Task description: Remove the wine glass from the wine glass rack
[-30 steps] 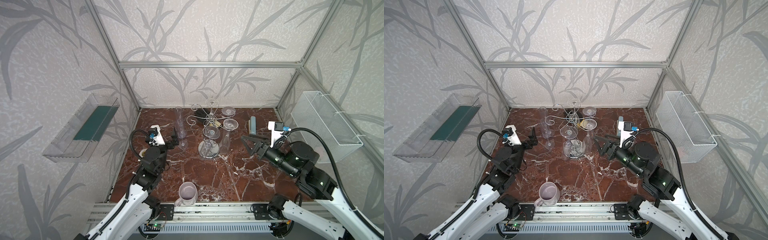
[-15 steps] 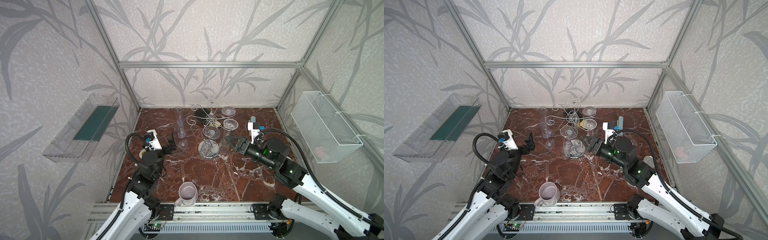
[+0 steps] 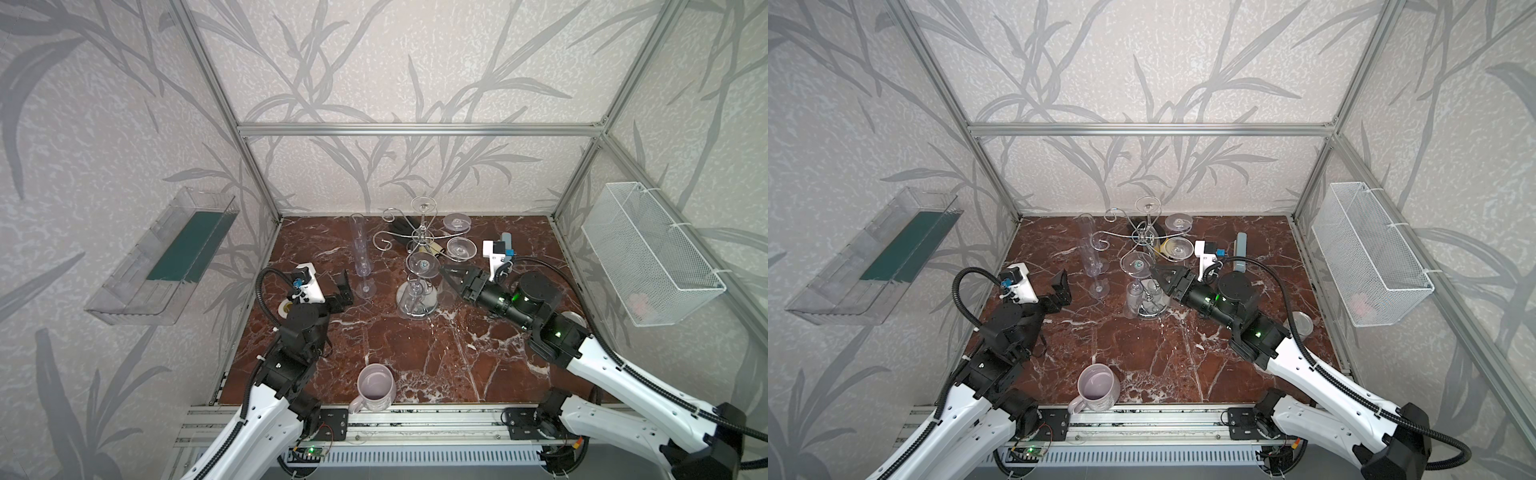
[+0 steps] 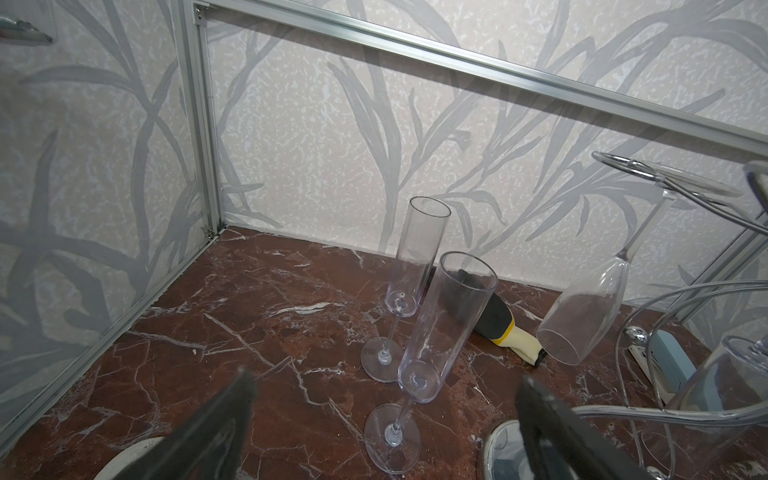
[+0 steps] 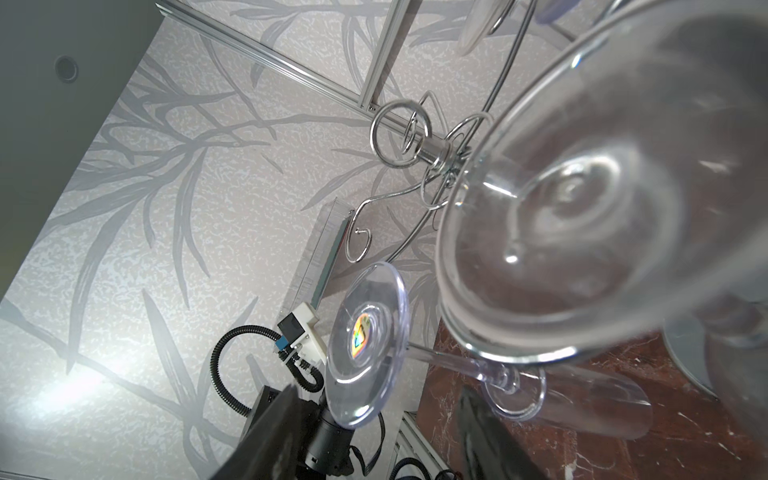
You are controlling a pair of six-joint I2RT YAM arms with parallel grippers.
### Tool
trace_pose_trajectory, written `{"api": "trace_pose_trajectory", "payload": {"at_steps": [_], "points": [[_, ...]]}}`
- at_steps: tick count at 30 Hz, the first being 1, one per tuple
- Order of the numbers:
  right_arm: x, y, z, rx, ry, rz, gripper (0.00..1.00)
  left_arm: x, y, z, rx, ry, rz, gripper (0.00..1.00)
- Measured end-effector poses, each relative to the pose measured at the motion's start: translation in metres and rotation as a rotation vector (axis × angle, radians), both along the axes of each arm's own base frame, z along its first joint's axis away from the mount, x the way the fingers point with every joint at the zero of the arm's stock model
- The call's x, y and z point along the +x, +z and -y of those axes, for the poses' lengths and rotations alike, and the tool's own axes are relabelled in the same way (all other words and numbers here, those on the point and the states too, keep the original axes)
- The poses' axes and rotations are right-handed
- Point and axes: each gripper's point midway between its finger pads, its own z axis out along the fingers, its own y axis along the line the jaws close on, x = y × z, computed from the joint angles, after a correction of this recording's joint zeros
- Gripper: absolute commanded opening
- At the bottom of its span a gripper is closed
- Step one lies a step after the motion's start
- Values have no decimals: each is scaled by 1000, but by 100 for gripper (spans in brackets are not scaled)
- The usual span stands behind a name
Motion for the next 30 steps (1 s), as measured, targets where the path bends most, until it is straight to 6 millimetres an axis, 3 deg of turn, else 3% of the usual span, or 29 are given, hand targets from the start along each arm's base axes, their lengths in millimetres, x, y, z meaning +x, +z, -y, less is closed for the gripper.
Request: {"api": "trace_pose_trajectory", "payload": {"at_steps": [5, 17, 30], "points": [[4, -6, -11, 21, 11, -30, 51, 0, -6, 1, -7, -4, -10, 99], [5, 0, -12, 72, 0, -34, 36, -1, -6, 2, -15, -16, -8, 99], [5, 0, -14, 92, 5, -55, 30, -6, -1, 0, -24, -16, 10, 99]]}}
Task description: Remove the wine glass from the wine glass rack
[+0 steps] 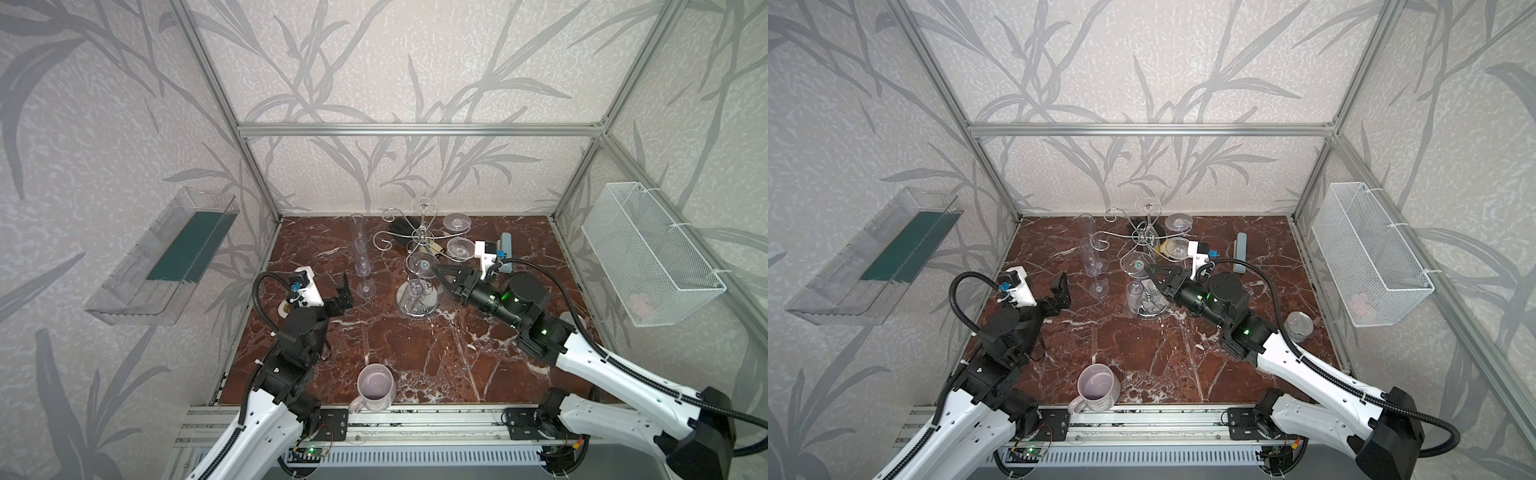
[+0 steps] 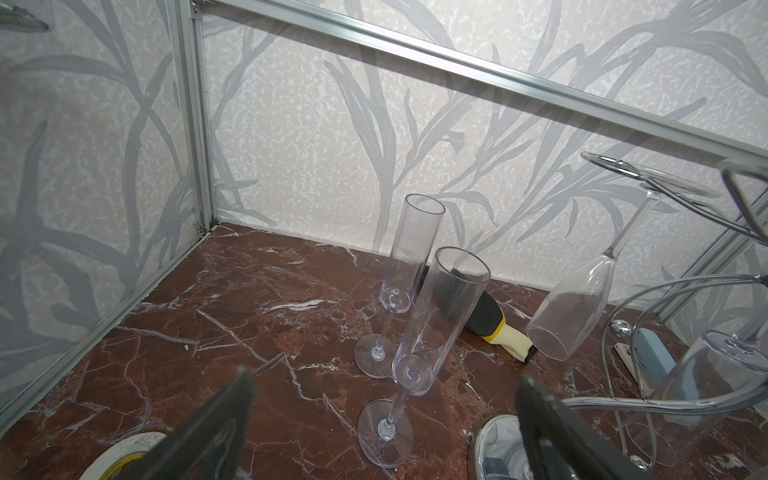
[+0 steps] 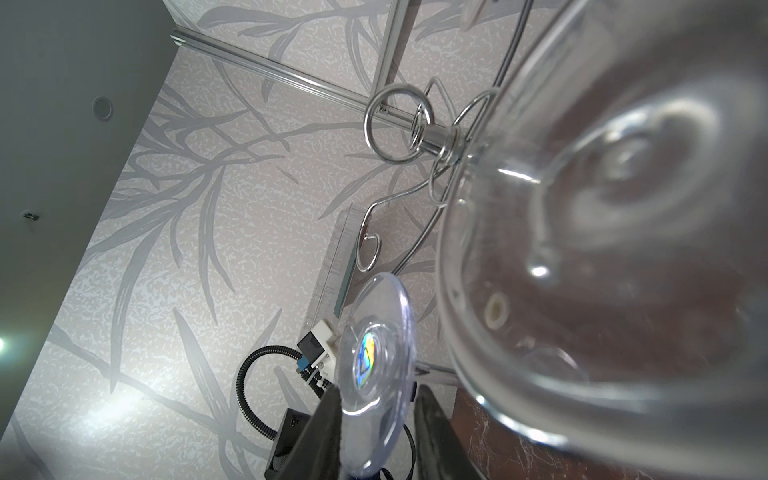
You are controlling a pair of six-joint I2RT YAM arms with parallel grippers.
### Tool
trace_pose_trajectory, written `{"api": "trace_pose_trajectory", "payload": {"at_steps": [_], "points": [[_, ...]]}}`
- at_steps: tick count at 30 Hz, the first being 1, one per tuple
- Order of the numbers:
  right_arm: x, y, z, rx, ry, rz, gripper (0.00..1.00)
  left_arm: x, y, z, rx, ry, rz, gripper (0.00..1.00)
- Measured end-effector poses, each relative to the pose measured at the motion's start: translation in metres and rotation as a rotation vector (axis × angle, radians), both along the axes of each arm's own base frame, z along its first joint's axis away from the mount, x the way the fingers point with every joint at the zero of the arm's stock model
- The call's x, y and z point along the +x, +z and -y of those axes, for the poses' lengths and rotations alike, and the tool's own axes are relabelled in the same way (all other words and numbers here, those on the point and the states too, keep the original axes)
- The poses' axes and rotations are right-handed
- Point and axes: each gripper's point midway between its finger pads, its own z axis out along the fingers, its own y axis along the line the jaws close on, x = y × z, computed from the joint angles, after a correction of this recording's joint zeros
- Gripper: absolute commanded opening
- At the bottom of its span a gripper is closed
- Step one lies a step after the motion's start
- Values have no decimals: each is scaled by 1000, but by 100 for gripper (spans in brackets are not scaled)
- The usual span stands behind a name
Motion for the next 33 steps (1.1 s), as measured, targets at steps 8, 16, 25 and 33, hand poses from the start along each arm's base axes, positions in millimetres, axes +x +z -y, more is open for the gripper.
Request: {"api": "trace_pose_trajectory", "payload": {"at_steps": [8, 16, 25, 33], "points": [[0, 0, 0, 11, -1, -17, 26, -2, 0, -1, -9, 0, -2, 99], [1, -6, 0, 15, -9, -42, 24, -2, -1, -1, -16, -1, -5, 99], [1, -11, -1, 27, -17, -69, 23, -4, -1, -2, -15, -1, -7, 99], [5, -11, -5, 46, -21, -76, 16, -7, -1, -3, -16, -1, -5, 99]]}}
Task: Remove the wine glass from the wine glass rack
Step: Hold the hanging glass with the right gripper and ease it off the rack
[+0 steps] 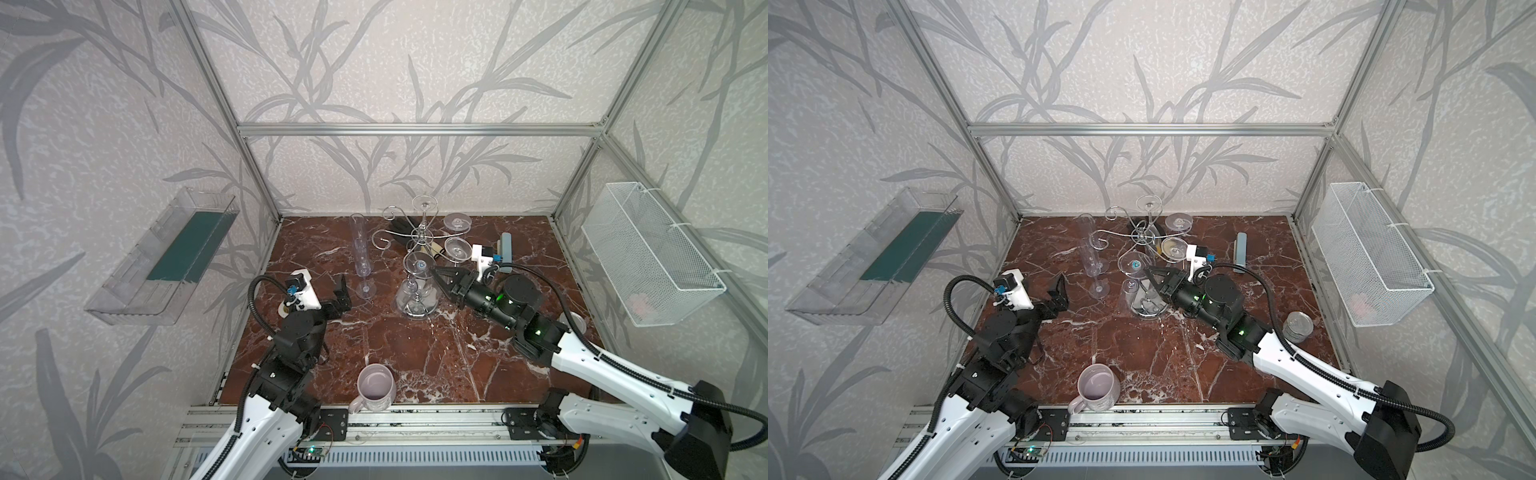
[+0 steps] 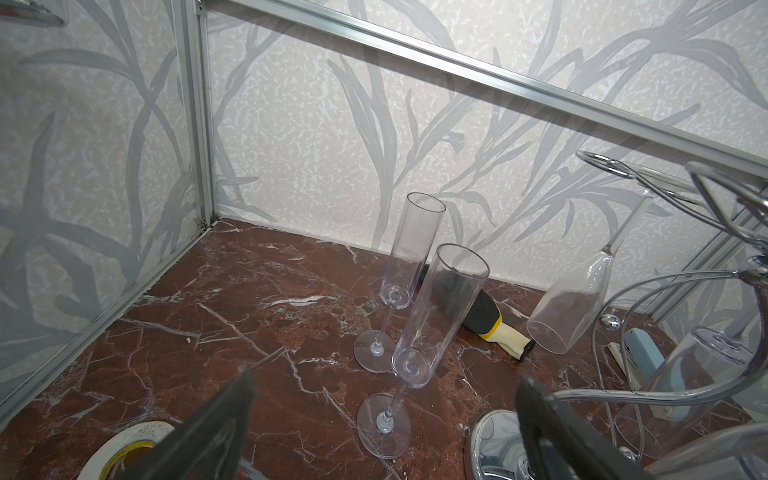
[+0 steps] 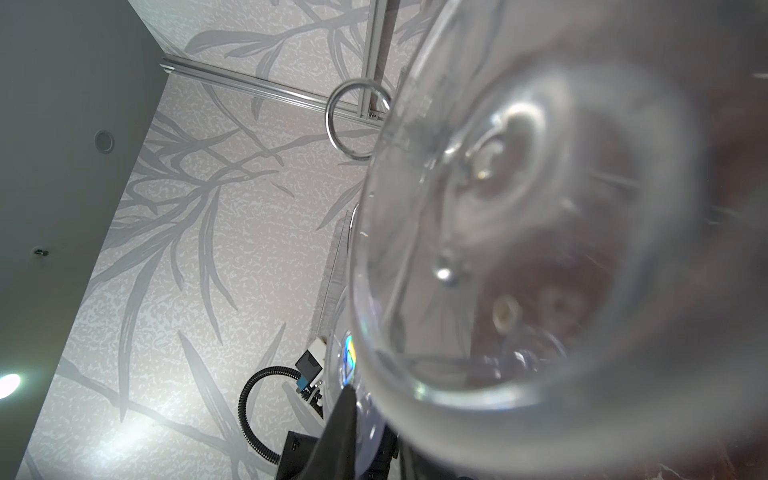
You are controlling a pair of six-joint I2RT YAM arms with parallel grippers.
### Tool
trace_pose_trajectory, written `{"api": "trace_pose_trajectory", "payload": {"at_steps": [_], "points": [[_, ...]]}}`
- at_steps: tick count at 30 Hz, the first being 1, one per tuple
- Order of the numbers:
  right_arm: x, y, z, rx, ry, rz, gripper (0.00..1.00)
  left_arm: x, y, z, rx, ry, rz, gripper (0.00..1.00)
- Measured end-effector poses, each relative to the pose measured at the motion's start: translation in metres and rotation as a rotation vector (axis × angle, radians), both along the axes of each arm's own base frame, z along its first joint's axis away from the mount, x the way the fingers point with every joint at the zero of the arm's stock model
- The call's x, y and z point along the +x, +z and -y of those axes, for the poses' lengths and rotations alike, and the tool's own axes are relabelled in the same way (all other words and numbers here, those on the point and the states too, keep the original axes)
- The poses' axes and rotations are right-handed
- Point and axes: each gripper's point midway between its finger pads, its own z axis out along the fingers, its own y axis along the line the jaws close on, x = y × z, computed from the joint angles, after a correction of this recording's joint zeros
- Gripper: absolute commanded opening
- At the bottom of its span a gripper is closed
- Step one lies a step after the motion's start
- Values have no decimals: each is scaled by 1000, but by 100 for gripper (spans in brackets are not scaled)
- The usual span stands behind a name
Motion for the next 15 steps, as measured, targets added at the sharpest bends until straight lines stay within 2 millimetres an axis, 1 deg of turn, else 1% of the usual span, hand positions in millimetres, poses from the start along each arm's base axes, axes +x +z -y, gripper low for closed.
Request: {"api": "trace_pose_trajectory", "payload": {"at_steps": [7, 10, 15], "points": [[-1, 4, -1, 21, 3, 0, 6, -1, 1, -1, -1, 0, 2, 99], [-1, 6, -1, 32, 4, 0, 0, -1, 0, -1, -1, 0, 1, 99], [-1, 7, 0, 48, 5, -9, 0, -2, 1, -1, -3, 0, 3, 99]]}}
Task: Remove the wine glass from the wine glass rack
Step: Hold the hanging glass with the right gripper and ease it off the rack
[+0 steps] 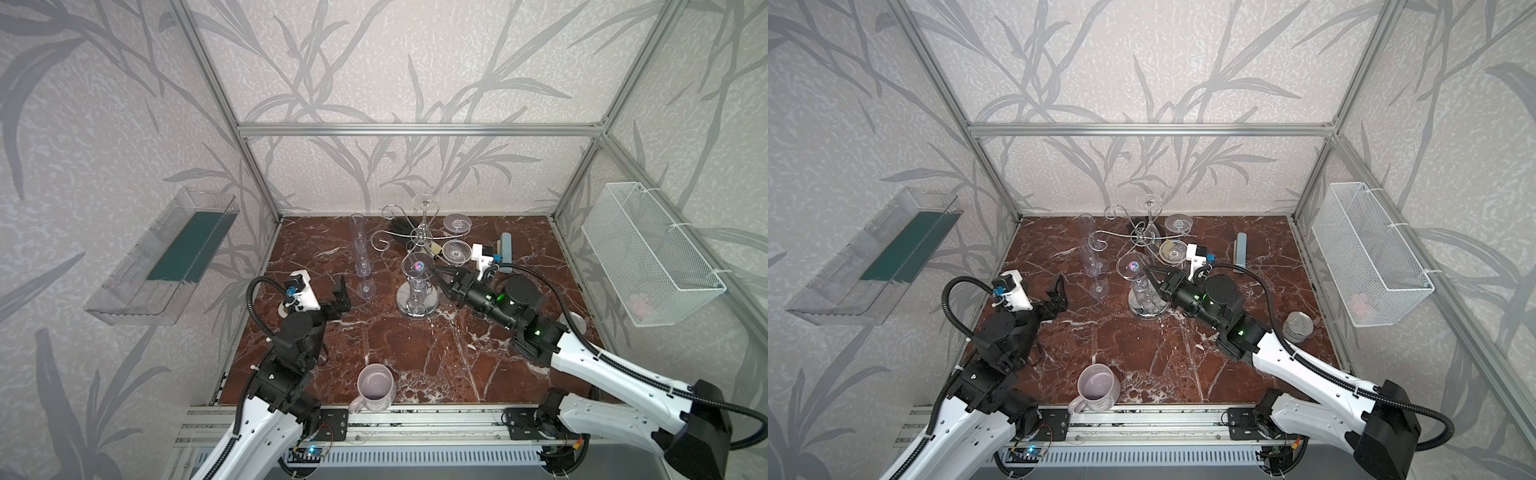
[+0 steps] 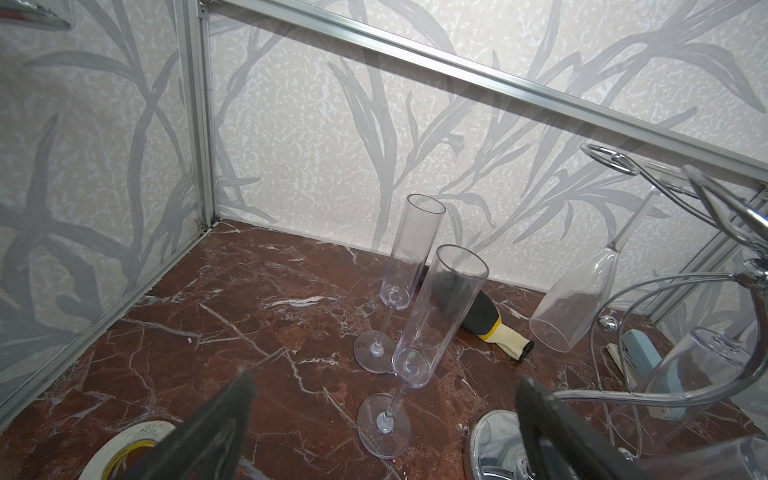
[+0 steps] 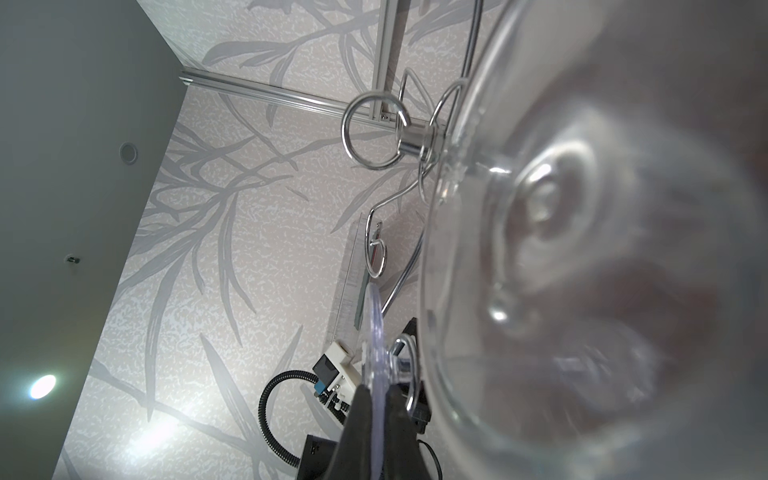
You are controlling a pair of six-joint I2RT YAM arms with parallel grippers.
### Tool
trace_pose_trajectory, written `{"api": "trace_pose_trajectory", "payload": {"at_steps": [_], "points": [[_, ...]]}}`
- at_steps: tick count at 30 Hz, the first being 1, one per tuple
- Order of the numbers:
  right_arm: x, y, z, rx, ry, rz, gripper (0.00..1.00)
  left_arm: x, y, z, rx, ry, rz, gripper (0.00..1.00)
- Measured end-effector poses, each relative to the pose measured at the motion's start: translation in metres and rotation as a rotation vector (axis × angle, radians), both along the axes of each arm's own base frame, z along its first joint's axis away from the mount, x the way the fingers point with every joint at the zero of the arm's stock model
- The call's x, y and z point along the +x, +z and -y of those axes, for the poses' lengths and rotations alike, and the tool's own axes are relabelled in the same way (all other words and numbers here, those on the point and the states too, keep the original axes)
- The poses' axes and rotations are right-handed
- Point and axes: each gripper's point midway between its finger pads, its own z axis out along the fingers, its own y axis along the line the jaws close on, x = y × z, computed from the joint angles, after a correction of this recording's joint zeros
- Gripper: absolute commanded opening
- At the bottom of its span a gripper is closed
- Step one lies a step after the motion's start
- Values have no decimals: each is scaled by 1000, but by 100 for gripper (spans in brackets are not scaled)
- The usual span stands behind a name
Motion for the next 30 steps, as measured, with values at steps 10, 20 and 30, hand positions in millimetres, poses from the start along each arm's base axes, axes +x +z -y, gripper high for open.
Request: {"api": "trace_pose_trajectory", "payload": {"at_steps": [10, 20, 30], "points": [[-4, 6, 8, 33, -12, -9, 0, -1, 0, 0, -4, 0, -1, 99], [-8, 14, 16, 64, -26, -32, 0, -1, -2, 0, -2, 1, -10, 99], [-7, 10, 11, 81, -6, -81, 0, -1, -2, 0, -12, 1, -10, 99]]}}
